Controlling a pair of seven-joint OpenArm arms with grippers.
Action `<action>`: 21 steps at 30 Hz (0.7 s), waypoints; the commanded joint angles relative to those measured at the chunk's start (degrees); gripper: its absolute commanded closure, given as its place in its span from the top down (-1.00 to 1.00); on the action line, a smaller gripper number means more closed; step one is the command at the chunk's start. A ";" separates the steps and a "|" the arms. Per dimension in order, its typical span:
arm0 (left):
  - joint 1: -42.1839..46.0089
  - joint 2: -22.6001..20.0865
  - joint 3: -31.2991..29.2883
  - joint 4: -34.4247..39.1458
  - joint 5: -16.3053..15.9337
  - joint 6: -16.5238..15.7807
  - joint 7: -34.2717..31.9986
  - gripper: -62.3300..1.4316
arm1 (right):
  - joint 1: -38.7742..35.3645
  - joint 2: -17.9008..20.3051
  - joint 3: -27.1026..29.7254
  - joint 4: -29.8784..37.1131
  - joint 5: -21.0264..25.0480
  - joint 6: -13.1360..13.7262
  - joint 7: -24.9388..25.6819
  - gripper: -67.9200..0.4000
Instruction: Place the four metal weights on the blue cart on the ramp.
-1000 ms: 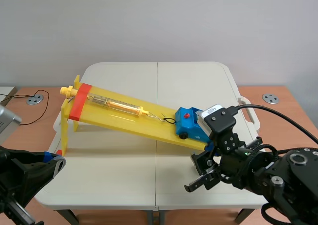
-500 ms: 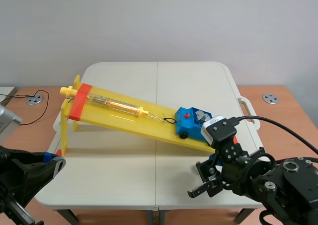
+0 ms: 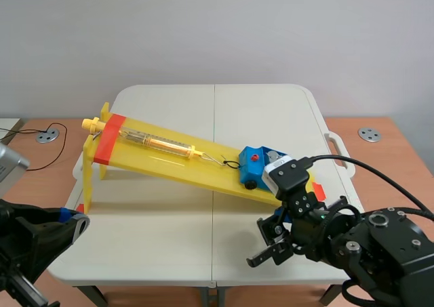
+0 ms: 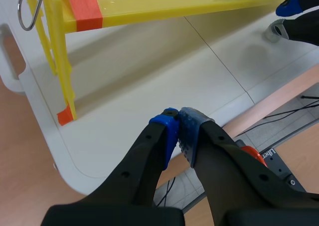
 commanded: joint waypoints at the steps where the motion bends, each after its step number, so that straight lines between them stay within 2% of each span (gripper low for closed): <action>1: -1.11 0.44 -0.83 3.82 -4.24 -0.55 -4.61 -0.85 | 4.50 1.53 -0.55 1.86 1.51 -0.42 6.99 -0.31; 13: -1.11 0.44 -0.83 3.82 -4.24 -0.55 -4.61 -0.85 | 4.48 1.55 -0.52 0.66 1.51 -0.66 6.58 -0.33; 21: -1.11 0.44 -0.83 3.82 -4.24 -0.55 -4.61 -0.85 | 4.48 1.57 -0.52 -0.81 1.51 -0.66 5.88 -0.62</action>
